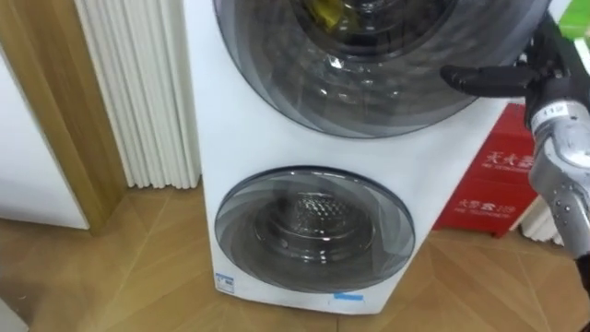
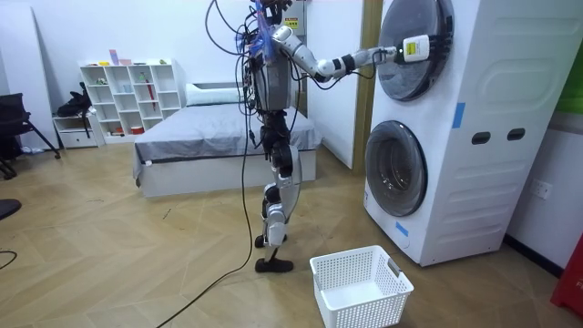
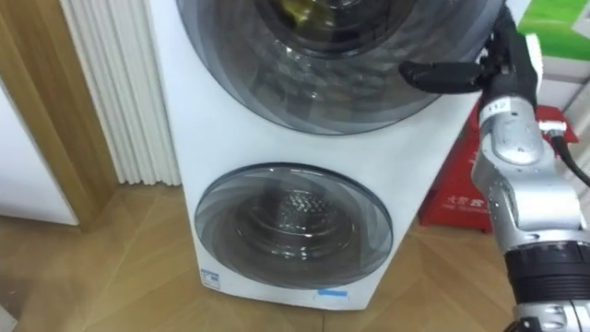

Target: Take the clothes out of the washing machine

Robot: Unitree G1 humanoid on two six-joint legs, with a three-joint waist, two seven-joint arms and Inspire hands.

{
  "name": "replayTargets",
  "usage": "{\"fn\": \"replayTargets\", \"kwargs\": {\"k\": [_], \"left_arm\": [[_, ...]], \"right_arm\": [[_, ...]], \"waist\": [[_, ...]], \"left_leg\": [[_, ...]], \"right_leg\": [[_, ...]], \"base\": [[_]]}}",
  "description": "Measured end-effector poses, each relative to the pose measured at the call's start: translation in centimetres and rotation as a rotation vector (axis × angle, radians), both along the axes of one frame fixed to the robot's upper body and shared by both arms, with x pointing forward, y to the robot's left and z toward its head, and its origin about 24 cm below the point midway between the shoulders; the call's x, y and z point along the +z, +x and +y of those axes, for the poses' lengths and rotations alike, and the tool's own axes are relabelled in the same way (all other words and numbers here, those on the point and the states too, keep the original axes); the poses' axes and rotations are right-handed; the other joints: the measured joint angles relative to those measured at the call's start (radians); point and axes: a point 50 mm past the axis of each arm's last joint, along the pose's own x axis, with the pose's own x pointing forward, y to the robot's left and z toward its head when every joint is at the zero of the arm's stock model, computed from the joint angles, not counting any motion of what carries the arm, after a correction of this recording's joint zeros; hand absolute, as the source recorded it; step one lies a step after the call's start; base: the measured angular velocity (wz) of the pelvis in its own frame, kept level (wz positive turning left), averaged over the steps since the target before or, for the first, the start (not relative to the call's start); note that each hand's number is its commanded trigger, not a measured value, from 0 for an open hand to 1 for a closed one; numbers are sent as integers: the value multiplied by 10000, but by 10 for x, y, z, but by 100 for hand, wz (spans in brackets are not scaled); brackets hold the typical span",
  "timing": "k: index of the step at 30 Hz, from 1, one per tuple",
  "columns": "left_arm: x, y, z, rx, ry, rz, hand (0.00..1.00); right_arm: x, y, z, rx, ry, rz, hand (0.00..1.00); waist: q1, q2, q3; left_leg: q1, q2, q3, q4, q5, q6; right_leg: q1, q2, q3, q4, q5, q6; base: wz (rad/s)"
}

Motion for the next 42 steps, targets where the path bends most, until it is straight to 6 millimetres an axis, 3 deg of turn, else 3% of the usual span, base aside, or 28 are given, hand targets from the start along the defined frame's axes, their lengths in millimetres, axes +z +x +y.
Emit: {"fn": "replayTargets", "kwargs": {"k": [3, 8, 20, 25, 32, 33, 34, 35, 36, 37, 38, 39, 40, 42], "left_arm": [[0, 2, 0, -24, -1, -37, 0], [0, 5, -2, -320, -46, -56, 0], [-3, 4, -10, -855, -319, -119, 0], [-3, 2, -12, -810, -469, -179, 0], [-3, -2, -12, -876, -510, -232, 0], [-4, -4, -12, -865, -519, -196, 0], [-4, -3, -14, -942, -552, -212, 0], [-4, -3, -15, -942, -611, -235, 0], [-3, -9, -10, -753, -521, -335, 0], [0, -19, 1, -497, -259, -213, 0], [-1, -21, 3, -452, -203, -29, 0], [-2, -21, 1, -573, -228, 167, 0], [-3, -18, -2, -823, -318, 61, 0], [-4, -15, -6, -1000, -396, 29, 0]], "right_arm": [[12, -10, 8, -54, -664, -777, 0], [14, -23, 16, 49, -1136, -1280, 0], [-5, -56, 38, 773, -1304, -2093, 0], [-16, -81, 46, 1595, -1188, -2440, 0], [-20, -94, 55, 2560, -1076, -2453, 0], [-21, -95, 57, 2730, -1003, -2499, 0], [-23, -98, 58, 2849, -975, -2501, 0], [-24, -99, 58, 2900, -979, -2514, 0], [-24, -103, 64, 3260, -931, -2621, 0], [-18, -108, 77, 3847, -1018, -2950, 0], [-17, -110, 80, 4036, -1150, -3024, 0], [-25, -112, 80, 4147, -1191, -2692, 0], [-29, -113, 79, 4152, -1040, -2493, 0], [-27, -113, 75, 4256, -530, -2554, 0]], "waist": [[-9, 2, -1], [8, 4, 1], [-58, 86, 55], [-233, 134, 65], [-656, 203, 51], [-729, 237, 36], [-751, 404, -22], [-746, 675, 76], [-759, 909, -36], [-805, 580, -29], [-1035, 597, 36], [-1298, 724, 45], [-1357, 682, 69], [-1280, 646, 70]], "left_leg": [[26, 15, 2, -43, 0, 0], [130, 22, -1, -96, 0, 0], [496, 72, 8, -145, -1, -2], [710, 181, 166, -180, -2, -4], [986, 237, 276, -231, -6, -11], [1053, 288, 224, -247, -6, -11], [1216, 482, -95, -322, 14, -9], [1349, 749, -562, -417, 24, -30], [1298, 1181, -1151, -416, -44, -155], [1063, 1190, -913, -216, -253, -632], [1115, 1299, -809, -131, -532, -952], [1243, 1557, -317, -128, -644, -1054], [1234, 1563, 250, -265, -535, -1011], [1199, 1552, 554, -376, -509, -969]], "right_leg": [[-7, 12, 17, -2, 1, -1], [6, 33, 31, -11, 1, -1], [276, 35, 28, -31, 2, 0], [374, 83, -22, 87, 9, 5], [547, 126, 17, 152, 17, 13], [533, 145, 2, 252, 19, 14], [177, 229, -82, 969, 15, 11], [-284, 480, -155, 1506, -281, 16], [-922, 1043, 271, 338, -126, -365], [-1439, 889, 156, -902, 1700, -678], [-1571, 786, 65, -529, 1903, -715], [-1495, 884, -300, -161, 1797, -725], [-1341, 862, -309, -172, 1795, -721], [-1343, 870, -332, -184, 1750, -658]], "base": [[-6], [-11], [-8], [-10], [-5], [-15], [-25], [-59], [-81], [-61], [7], [62], [59], [22]]}}
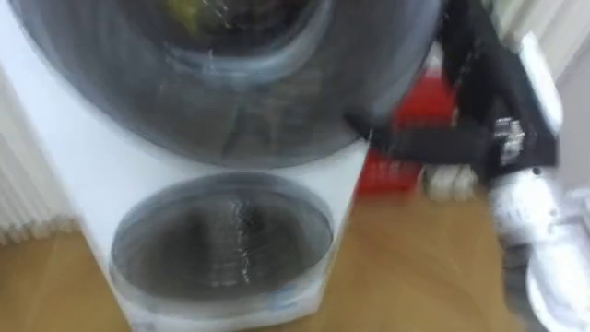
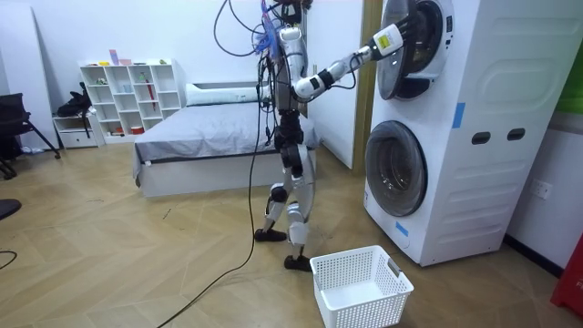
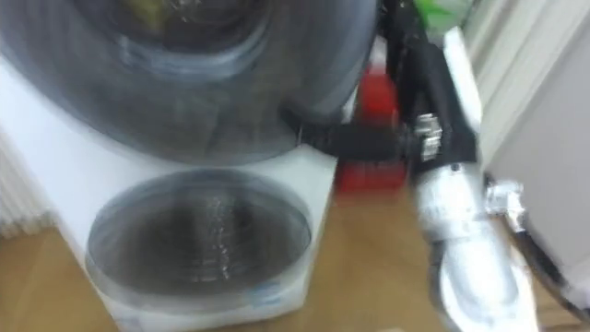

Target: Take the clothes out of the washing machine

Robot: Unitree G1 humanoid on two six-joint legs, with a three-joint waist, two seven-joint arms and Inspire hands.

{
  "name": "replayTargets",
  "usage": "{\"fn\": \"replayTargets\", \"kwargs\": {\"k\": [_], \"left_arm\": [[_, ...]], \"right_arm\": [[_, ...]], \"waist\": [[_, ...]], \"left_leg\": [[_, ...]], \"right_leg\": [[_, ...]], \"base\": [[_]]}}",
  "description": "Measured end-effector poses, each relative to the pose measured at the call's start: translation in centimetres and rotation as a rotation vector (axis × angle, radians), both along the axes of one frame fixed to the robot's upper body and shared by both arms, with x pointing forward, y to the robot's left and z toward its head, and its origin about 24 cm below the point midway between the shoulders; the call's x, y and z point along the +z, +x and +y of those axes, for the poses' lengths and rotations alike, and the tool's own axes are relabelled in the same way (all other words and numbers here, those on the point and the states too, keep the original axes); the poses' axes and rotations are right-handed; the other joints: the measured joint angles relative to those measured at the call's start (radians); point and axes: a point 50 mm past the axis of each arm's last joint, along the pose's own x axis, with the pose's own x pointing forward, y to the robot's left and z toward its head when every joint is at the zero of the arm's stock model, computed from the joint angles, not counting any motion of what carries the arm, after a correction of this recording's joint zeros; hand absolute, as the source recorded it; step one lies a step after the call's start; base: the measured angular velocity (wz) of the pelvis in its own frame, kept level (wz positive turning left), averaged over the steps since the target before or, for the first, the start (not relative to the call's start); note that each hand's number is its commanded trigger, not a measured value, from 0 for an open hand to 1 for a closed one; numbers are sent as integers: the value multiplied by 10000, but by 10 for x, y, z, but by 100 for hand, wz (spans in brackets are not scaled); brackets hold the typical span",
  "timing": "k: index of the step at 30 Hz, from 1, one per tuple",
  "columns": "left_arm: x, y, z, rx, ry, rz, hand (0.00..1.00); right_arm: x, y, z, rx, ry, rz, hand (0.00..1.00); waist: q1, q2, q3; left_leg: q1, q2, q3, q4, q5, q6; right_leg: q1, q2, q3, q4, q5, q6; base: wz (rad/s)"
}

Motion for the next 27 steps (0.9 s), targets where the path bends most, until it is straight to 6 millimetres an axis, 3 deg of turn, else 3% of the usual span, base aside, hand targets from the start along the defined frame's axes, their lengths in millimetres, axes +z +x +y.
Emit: {"fn": "replayTargets", "kwargs": {"k": [4, 7, 12, 15, 22, 27], "left_arm": [[-1, -4, -1, 30, -6, 165, 0], [-1, -7, -1, 53, -29, 221, 0], [-2, -6, -5, 98, -163, 53, 0], [-2, -8, -6, 114, -200, 68, 0], [-3, -7, -7, 238, -323, -123, 0], [-3, -7, -7, 380, -397, -252, 0]], "right_arm": [[3, 0, -5, 271, 277, -22, 0], [9, -1, -3, 557, 95, -311, 0], [44, -11, 8, 1409, -355, -1953, 0], [55, -15, 13, 1944, -369, -2543, 0], [58, -17, 16, 2309, -567, -2804, 0], [63, -23, 19, 2760, -739, -3367, 0]], "waist": [[57, -219, -62], [62, -168, -43], [80, -149, -121], [96, -219, -155], [321, -229, -121], [316, -162, -36]], "left_leg": [[-257, -285, 1, 15, -18, 137], [-375, -392, -36, 150, -79, 246], [-436, -517, -145, 154, 44, 270], [-387, -509, -182, 156, 64, 260], [-324, -519, -284, 140, -2, 329], [-324, -518, -286, 119, -49, 358]], "right_leg": [[-165, -177, 12, -10, -57, 40], [-212, -248, 81, 72, -197, 257], [-362, -394, 61, 336, -219, 237], [-293, -368, 46, 337, -166, 142], [-175, -384, -44, 311, -236, 213], [-175, -387, -48, 311, -289, 262]], "base": [[8], [11], [4], [2], [4], [0]]}}
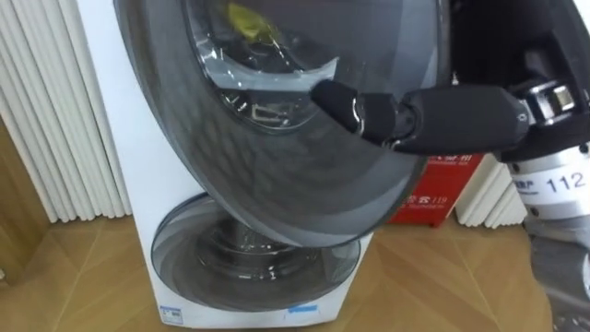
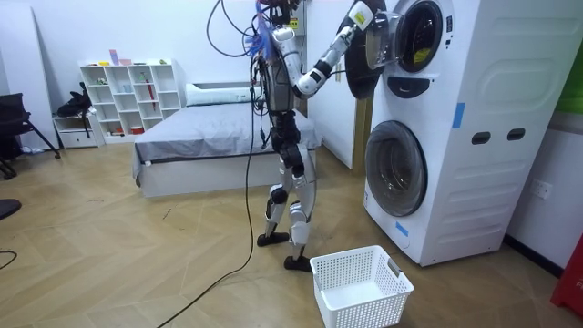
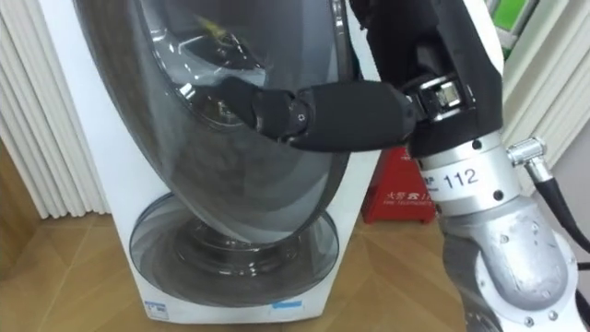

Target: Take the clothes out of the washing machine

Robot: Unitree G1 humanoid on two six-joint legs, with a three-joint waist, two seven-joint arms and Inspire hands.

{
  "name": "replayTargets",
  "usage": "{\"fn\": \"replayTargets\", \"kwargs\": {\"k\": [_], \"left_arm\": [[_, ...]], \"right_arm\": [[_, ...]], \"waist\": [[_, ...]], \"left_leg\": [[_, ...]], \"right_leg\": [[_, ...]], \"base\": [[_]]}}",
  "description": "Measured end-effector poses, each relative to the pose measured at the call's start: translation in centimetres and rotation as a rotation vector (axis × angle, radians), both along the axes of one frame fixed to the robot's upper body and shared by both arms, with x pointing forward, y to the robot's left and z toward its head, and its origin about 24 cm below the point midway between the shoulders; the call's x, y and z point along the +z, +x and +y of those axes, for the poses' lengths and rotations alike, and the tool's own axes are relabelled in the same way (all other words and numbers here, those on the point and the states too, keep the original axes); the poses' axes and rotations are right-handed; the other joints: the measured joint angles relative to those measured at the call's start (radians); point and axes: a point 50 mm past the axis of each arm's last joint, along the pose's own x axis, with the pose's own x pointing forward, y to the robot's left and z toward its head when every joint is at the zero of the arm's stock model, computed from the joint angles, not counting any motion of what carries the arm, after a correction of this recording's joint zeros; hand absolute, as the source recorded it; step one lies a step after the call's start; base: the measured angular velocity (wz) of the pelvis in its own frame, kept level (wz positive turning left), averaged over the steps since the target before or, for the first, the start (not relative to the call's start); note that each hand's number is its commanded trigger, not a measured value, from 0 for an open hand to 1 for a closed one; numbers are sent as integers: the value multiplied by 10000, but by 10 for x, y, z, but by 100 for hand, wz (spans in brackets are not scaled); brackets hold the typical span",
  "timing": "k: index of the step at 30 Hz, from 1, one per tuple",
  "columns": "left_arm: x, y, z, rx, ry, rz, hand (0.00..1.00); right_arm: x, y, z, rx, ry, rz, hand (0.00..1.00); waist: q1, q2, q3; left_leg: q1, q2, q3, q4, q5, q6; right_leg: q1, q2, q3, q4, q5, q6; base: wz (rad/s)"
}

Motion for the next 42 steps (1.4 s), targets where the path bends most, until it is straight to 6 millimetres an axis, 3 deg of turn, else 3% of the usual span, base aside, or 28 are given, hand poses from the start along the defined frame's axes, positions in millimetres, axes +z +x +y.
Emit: {"fn": "replayTargets", "kwargs": {"k": [7, 12, 21, 25, 29, 38, 42], "left_arm": [[1, 10, 0, -129, -28, -371, 0], [1, 18, -1, -296, -35, -503, 0], [0, 35, -6, -1155, -63, -468, 0], [1, 36, -5, -1190, -6, -437, 0], [0, 33, -5, -1116, 151, -261, 0], [1, 37, -7, -1074, 190, -409, 0], [1, 37, -8, -1068, 171, -439, 0]], "right_arm": [[4, -6, 2, 709, -128, -273, 0], [1, -6, 8, 1574, 385, 18, 0], [-18, 4, 41, 3190, 2354, 863, 0], [-25, 8, 46, 3321, 2798, 1034, 0], [-32, 10, 57, 4043, 3201, 1389, 0], [-40, 8, 96, 6082, 1997, 1908, 0], [-69, 8, 119, 6913, 216, 3717, 0]], "waist": [[-18, 70, 39], [120, 43, 7], [768, 35, 30], [1099, -2, 52], [1453, -39, 24], [2139, -126, -52], [2204, -94, -25]], "left_leg": [[-24, 6, -89, -49, -15, 7], [-20, 4, -79, 22, -7, 9], [-31, 4, -113, 50, 131, -81], [-118, 8, -341, 40, 183, -136], [-205, -2, -647, 40, 216, -150], [-339, -30, -1298, 52, 344, -251], [-391, -103, -1576, 45, 339, -205]], "right_leg": [[1, -6, -101, 8, -91, 36], [3, -18, -88, 36, -107, 27], [6, -110, -191, 42, -124, 30], [8, -138, -349, 71, -95, -37], [-26, -118, -439, 82, -100, -140], [43, -182, -862, 178, -215, -251], [112, -279, -1089, 181, -254, -196]], "base": [[3], [0], [0], [13], [8], [17], [20]]}}
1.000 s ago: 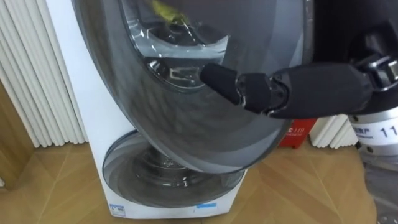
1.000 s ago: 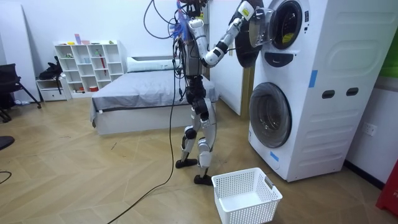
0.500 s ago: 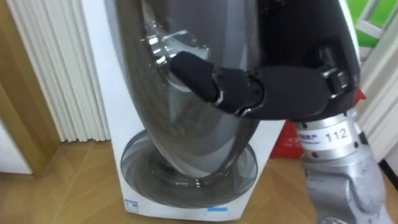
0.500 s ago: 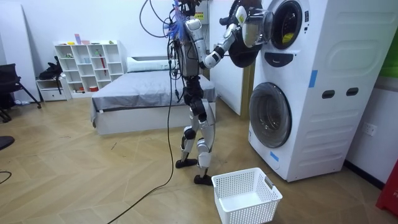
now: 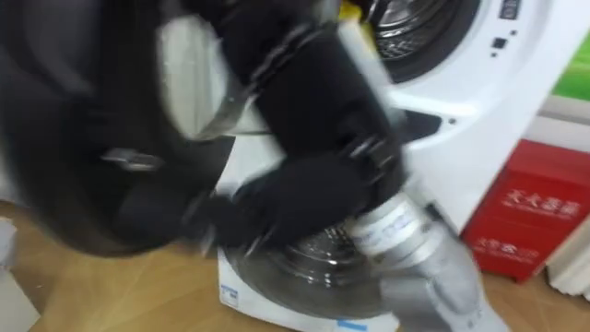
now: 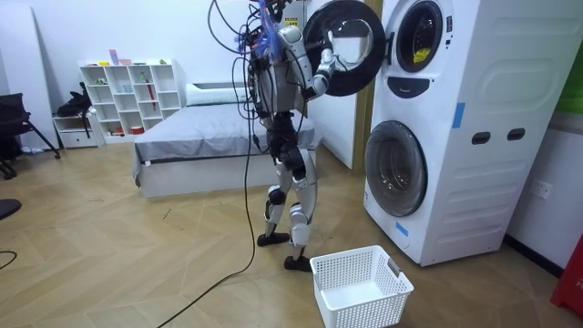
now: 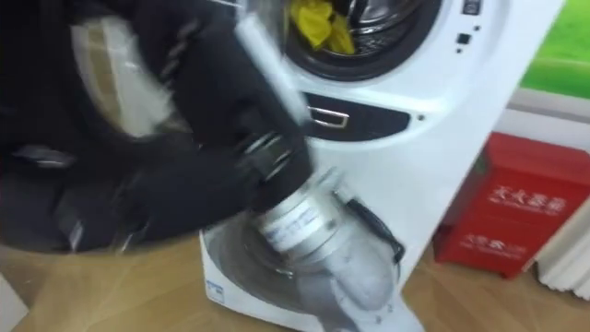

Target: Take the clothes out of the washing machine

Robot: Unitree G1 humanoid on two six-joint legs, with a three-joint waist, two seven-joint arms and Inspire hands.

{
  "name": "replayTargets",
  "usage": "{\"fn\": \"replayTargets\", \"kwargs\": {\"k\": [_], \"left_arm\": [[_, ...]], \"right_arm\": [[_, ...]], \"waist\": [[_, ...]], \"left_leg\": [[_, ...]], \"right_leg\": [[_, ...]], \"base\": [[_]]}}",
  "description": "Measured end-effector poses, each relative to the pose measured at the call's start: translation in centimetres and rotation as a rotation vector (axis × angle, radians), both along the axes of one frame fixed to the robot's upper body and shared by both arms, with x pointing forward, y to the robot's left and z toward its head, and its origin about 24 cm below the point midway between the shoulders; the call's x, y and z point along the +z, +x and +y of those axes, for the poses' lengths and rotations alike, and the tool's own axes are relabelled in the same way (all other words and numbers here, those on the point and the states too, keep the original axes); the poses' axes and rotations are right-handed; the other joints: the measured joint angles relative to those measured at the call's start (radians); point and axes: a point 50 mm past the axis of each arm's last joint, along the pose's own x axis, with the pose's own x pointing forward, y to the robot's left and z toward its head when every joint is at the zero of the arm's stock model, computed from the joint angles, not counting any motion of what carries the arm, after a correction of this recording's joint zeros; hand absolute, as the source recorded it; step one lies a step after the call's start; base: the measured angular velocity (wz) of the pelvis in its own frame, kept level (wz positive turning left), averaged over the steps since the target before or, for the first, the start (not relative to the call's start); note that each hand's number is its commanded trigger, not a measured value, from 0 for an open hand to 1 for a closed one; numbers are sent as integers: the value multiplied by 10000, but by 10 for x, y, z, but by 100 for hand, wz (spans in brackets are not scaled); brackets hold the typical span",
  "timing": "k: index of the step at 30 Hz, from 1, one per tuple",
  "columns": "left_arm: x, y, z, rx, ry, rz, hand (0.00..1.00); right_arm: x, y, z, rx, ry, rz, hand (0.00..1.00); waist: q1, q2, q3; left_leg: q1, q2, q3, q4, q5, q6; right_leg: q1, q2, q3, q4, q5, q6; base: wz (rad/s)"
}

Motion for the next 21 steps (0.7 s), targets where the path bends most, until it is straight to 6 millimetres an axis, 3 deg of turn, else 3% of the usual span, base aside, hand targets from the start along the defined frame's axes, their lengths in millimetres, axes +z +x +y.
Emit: {"fn": "replayTargets", "kwargs": {"k": [3, 10, 17, 21], "left_arm": [[-1, 0, -2, 0, -50, -9, 0], [0, 2, -3, 14, -76, -125, 0], [-1, 3, -6, 16, -90, -82, 0], [-2, 2, -7, 105, -114, 12, 0]], "right_arm": [[-16, 1, 4, 319, -1243, 429, 0], [-22, 1, 3, 457, -1750, 618, 0], [-24, 2, 2, 311, -2230, 452, 0], [-18, 7, -8, -460, -2440, 193, 0]], "waist": [[7, 66, 45], [-29, 212, 142], [-70, 242, 139], [-160, 270, 129]], "left_leg": [[-60, -61, -71, 0, -31, 84], [-76, -63, -23, -70, -87, 183], [-52, -65, 260, -52, -84, 188], [-14, -64, 521, -43, -84, 188]], "right_leg": [[-9, -35, -54, -9, -11, 45], [57, -24, -150, -182, -19, 166], [166, -29, -174, -316, -68, 263], [223, -50, -141, -324, -106, 315]], "base": [[9], [4], [2], [3]]}}
